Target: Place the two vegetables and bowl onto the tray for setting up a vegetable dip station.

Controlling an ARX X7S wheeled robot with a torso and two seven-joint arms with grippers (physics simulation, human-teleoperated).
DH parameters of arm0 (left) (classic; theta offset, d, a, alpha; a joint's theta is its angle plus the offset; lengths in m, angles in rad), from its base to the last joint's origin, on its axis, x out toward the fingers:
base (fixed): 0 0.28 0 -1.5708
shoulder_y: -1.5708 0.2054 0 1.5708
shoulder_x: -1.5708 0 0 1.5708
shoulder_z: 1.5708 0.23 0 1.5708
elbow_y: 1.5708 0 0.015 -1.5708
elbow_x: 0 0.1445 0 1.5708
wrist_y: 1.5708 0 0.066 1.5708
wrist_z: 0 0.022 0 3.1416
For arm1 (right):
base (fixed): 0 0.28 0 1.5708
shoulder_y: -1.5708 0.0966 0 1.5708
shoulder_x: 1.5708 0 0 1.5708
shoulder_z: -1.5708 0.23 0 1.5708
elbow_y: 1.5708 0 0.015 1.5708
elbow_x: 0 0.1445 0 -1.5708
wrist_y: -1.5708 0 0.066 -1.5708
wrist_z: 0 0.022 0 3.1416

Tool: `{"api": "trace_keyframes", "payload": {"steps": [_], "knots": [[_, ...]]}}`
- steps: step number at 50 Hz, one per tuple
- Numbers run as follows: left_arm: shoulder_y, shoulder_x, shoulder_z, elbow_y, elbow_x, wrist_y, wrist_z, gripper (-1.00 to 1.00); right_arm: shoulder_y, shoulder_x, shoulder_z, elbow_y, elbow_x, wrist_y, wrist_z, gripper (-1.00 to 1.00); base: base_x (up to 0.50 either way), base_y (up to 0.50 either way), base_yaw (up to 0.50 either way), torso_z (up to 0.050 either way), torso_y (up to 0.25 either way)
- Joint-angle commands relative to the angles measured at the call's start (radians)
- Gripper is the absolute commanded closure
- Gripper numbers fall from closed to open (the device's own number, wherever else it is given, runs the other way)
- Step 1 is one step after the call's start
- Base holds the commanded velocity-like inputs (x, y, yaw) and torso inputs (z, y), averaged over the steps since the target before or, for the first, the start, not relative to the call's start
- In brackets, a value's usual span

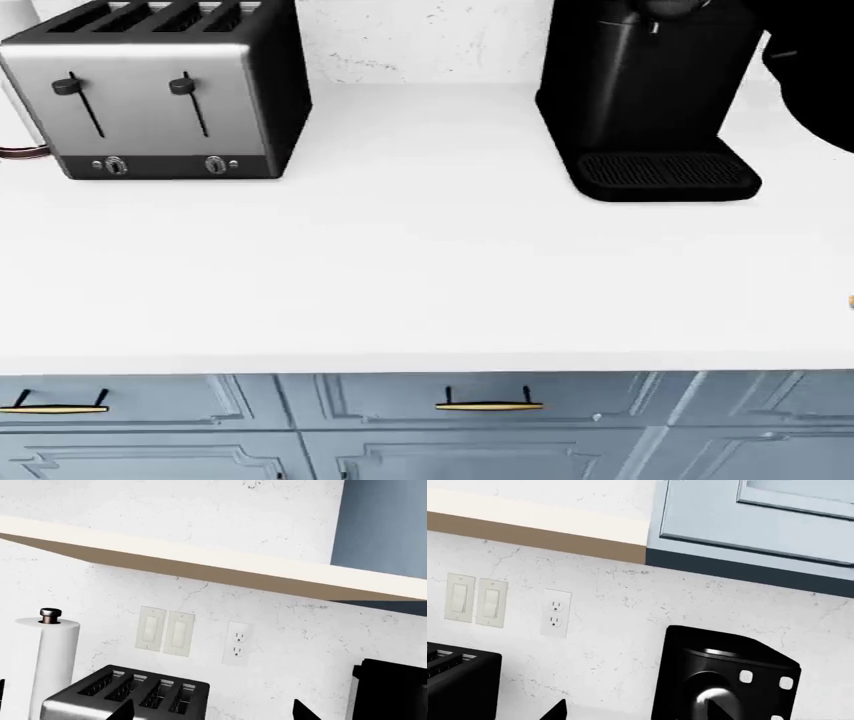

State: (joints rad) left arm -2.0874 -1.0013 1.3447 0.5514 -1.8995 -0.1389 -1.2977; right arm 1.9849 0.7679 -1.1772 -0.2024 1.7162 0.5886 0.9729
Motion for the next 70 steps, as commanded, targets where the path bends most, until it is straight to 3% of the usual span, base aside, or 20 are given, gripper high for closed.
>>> {"api": "trace_keyframes", "payload": {"steps": [1,53,61,64,67,70], "knots": [[0.009,0.0,-0.005,0.0,0.004,-0.002,0.0,-1.0,-0.005,-0.001,0.003,0.001,-0.002,0.001,-0.001,-1.0,0.0,-0.5,0.0,0.0,0.0],[0.025,0.005,-0.037,-0.003,0.002,-0.018,-0.005,-1.0,-0.033,0.02,0.011,0.02,-0.012,0.013,-0.024,-1.0,0.0,-0.5,0.0,0.0,0.0],[0.03,0.004,-0.041,-0.005,0.005,-0.019,-0.004,-1.0,-0.028,0.052,0.001,0.042,-0.027,0.043,-0.052,-1.0,0.0,-0.31,0.0,0.0,0.0],[0.033,0.005,-0.041,-0.001,0.007,-0.019,-0.006,-1.0,-0.019,0.048,-0.027,0.073,-0.003,0.114,-0.146,-1.0,0.0,0.0,0.0,0.0,0.0],[0.033,0.005,-0.043,0.0,0.006,-0.021,-0.008,-1.0,-0.049,0.04,-0.016,0.123,0.041,0.099,-0.229,-1.0,0.0,0.0,0.0,0.0,0.0],[0.032,0.005,-0.046,0.002,0.004,-0.022,-0.011,-1.0,-0.087,0.041,0.016,0.178,0.087,0.033,-0.199,-1.0,0.0,0.0,0.0,0.0,0.0]]}}
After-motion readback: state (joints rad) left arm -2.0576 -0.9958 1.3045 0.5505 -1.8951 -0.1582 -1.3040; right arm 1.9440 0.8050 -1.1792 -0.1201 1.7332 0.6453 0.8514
